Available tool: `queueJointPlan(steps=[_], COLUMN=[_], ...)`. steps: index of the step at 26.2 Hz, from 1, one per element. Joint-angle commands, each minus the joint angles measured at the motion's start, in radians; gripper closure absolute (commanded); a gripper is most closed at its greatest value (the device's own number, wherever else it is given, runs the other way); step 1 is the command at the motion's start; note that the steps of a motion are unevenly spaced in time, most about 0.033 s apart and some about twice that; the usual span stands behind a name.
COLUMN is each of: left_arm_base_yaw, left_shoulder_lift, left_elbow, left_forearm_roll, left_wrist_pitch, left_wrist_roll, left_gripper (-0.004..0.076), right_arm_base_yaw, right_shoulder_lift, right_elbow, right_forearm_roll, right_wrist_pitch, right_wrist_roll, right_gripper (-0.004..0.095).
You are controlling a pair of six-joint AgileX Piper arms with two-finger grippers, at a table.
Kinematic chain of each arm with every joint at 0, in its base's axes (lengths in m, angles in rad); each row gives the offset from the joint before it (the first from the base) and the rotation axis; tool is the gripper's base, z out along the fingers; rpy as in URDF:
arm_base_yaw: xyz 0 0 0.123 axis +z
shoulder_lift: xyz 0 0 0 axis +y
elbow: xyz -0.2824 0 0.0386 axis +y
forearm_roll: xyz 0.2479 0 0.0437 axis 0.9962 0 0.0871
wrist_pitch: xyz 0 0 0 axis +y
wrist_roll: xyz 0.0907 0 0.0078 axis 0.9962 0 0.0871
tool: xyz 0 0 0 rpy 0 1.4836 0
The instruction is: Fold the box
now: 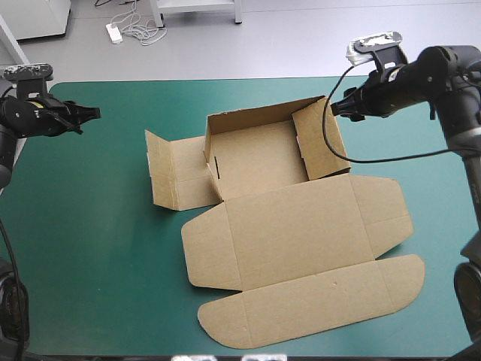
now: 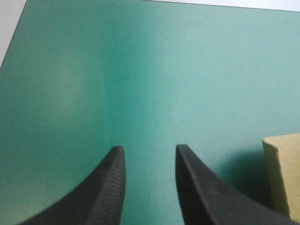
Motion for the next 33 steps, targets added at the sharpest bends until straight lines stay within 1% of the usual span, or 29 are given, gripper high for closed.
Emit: queueJointPlan(steps=[1,3,4,5,6,8,9,11,14,16,18,21,23,26,33], left_arm_base_yaw=[0.002,0.002,0.002,0.002,0.002,0.002,0.002,0.002,0.002,0.002,0.002,0.002,0.002,0.002,0.002], left_shoulder_lift=[-0.037,-0.037,-0.037,-0.037,-0.037,-0.037,-0.037,-0.037,-0.037,-0.037,-0.037,-0.037,-0.037,-0.037,-0.037], left_elbow=[-0.031,-0.031,-0.031,-0.031,-0.031,-0.031,-0.031,-0.031,-0.031,-0.031,-0.031,-0.031,-0.031,-0.031,-0.031], left_forearm_roll=[-0.044,-0.06,-0.06,-0.06,-0.06,-0.06,-0.06,-0.06,-0.06,-0.062,-0.062,-0.062,-0.062,-0.062,-0.062], left_wrist_pitch=[-0.028,-0.016,-0.013,-0.01,-0.008,0.0,0.0,0.004,0.007,0.008,0.012,0.023,0.03,0.037,0.041], left_wrist_roll=[0.003,0.003,0.003,0.003,0.003,0.003,0.003,0.003,0.006,0.011,0.026,0.035,0.035,0.04,0.057], left_gripper=[0.0464,0.0464,0.0464,0.0464,0.0464,0.0464,0.0464,0.0464,0.0464,0.0464,0.0464,0.0464,0.0464,0.0464,0.0464], right_arm_base_yaw=[0.012,0.063,0.114,0.157,0.207,0.245,0.243,0.229,0.197,0.171,0.149,0.114,0.094,0.074,0.068], right_shoulder_lift=[-0.135,-0.178,-0.184,-0.184,-0.171,-0.126,-0.108,-0.055,0.036,0.109,0.176,0.27,0.332,0.408,0.487], right_elbow=[0.131,0.252,0.302,0.326,0.345,0.333,0.318,0.271,0.179,0.101,0.021,-0.101,-0.178,-0.268,-0.291], right_forearm_roll=[-0.038,-0.124,-0.179,-0.244,-0.339,-0.446,-0.446,-0.444,-0.433,-0.403,-0.361,-0.244,-0.194,-0.179,-0.154], right_wrist_pitch=[-0.086,-0.198,-0.255,-0.291,-0.338,-0.382,-0.385,-0.351,-0.267,-0.221,-0.177,-0.105,-0.062,-0.005,-0.001], right_wrist_roll=[0.03,0.078,0.113,0.151,0.202,0.304,0.306,0.301,0.275,0.244,0.228,0.184,0.158,0.151,0.123], right_gripper=[0.0376,0.0392,0.0392,0.0392,0.0392,0.0391,0.0389,0.0364,0.0252,0.0198,0.0195,0.0196,0.0207,0.0235,0.0278])
